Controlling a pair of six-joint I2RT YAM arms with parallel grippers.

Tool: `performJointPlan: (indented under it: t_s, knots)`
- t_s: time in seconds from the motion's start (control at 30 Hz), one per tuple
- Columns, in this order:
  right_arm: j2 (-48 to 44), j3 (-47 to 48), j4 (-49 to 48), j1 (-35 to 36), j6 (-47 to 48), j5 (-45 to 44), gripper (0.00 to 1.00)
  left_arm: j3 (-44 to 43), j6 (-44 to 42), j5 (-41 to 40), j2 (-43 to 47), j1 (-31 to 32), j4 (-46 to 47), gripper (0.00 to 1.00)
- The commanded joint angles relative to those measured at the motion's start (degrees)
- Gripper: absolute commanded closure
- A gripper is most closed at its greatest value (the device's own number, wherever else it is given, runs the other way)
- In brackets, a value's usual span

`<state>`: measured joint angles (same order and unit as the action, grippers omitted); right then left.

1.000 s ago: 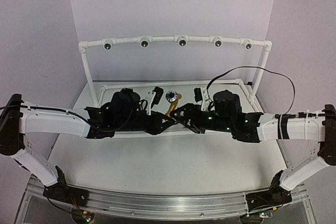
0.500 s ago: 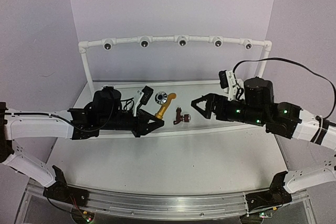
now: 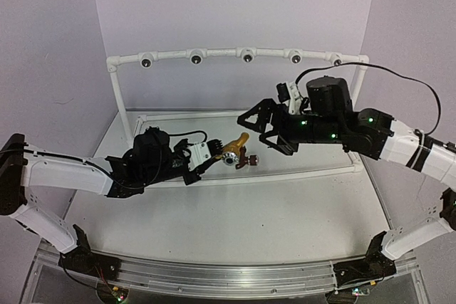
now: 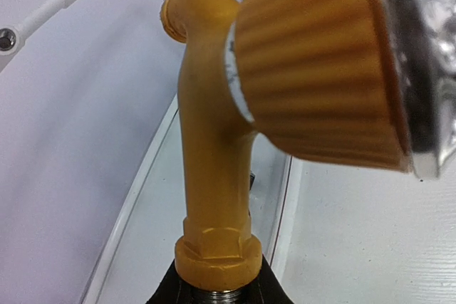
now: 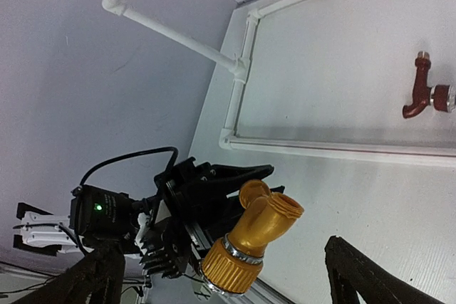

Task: Install the water faucets
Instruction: Pass from the left arm to the right

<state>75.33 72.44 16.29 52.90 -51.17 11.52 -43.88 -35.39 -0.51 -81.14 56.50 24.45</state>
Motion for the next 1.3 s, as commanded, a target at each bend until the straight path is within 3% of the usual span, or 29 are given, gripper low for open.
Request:
performJointPlan:
  t_s: [0.0, 0.2, 0.43, 0.57, 0.7, 0.73, 0.87, 0.97, 1.07, 1.17, 1.27]
  knots:
    - [3.1, 2.4, 2.2, -0.7, -3.3, 6.3, 0.03, -3.2, -8.9, -3.1, -1.0, 1.4, 7.2, 1.0]
    - [8.0, 2.0, 1.1, -0.7, -6.3, 9.7, 0.14, -3.3, -9.3, -5.4, -2.0, 2.2, 7.5, 1.0]
    - [11.0, -2.3, -9.6, -0.7, -11.5, 14.4, 0.38, -3.2, -8.8, -6.8, -2.7, 2.7, 7.4, 1.0]
    - [11.3, -4.1, -12.8, -0.7, -13.5, 14.2, 0.43, -2.9, -8.9, -7.3, -3.2, 2.9, 7.5, 1.0]
    - [11.0, -6.4, -15.0, -0.8, -15.7, 12.7, 0.67, -2.7, -8.9, -7.7, -3.3, 3.0, 7.4, 1.0]
    - [10.8, -6.9, -15.2, -0.8, -16.3, 12.0, 0.7, -2.6, -8.9, -7.7, -3.3, 3.1, 7.5, 1.0]
    - [10.8, -8.3, -15.7, -1.9, -17.7, 12.2, 0.52, -2.4, -9.2, -7.9, -3.3, 3.3, 7.5, 1.0]
    - [10.1, -9.5, -15.7, -3.1, -18.9, 11.8, 0.51, -2.0, -9.7, -8.1, -3.3, 3.6, 7.4, 1.0]
    - [9.2, -10.8, -15.8, -4.8, -20.0, 11.6, 0.42, -1.6, -9.8, -7.8, -2.9, 3.7, 7.4, 1.0]
    - [8.6, -11.2, -15.8, -5.9, -20.4, 11.5, 0.41, -1.3, -9.9, -7.8, -2.9, 3.8, 7.4, 1.0]
    - [10.2, -9.9, -15.8, -6.0, -20.1, 14.1, 0.47, -1.2, -10.1, -7.9, -3.2, 3.9, 7.4, 1.0]
